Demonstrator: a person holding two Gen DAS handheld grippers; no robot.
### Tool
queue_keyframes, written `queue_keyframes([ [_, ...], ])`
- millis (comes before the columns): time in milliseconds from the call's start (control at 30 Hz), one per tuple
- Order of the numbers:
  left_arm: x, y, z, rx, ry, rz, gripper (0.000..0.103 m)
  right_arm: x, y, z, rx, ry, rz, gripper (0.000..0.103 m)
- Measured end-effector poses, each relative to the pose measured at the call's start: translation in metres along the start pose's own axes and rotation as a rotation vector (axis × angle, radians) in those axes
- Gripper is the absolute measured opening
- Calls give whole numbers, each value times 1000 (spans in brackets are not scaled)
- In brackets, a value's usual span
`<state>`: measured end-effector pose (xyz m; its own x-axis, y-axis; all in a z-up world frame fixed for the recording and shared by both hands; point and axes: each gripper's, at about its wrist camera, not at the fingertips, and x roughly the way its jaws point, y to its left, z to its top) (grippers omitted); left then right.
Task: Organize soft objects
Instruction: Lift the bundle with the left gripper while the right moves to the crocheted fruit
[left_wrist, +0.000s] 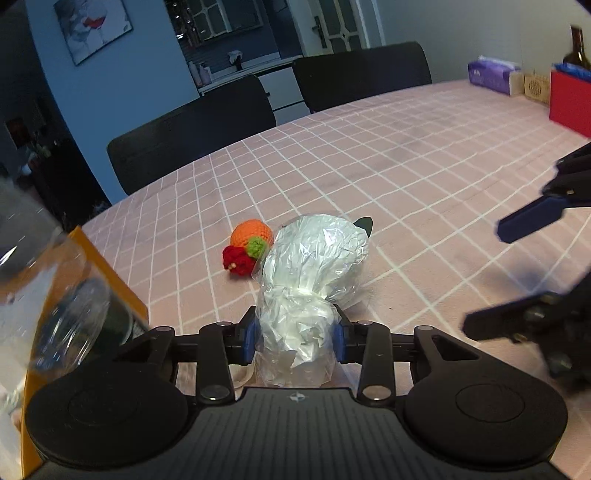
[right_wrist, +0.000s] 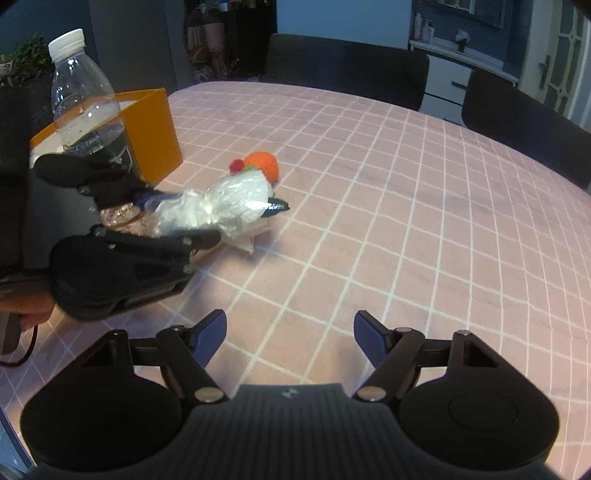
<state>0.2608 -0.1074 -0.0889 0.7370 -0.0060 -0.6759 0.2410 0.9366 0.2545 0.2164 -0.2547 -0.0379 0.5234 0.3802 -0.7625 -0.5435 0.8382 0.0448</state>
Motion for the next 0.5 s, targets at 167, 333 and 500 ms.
queue_keyframes([
  [167, -29, 13, -10, -122, -7, -55, 43, 10, 4, 22, -44, -19, 17, 71],
  [333, -40, 26, -22, -237, 22, -66, 43, 21, 4, 42, -87, -34, 8, 70],
  [500, -33, 35, -25, -314, 70, -66, 43, 50, 9, 68, -113, -48, 12, 69],
])
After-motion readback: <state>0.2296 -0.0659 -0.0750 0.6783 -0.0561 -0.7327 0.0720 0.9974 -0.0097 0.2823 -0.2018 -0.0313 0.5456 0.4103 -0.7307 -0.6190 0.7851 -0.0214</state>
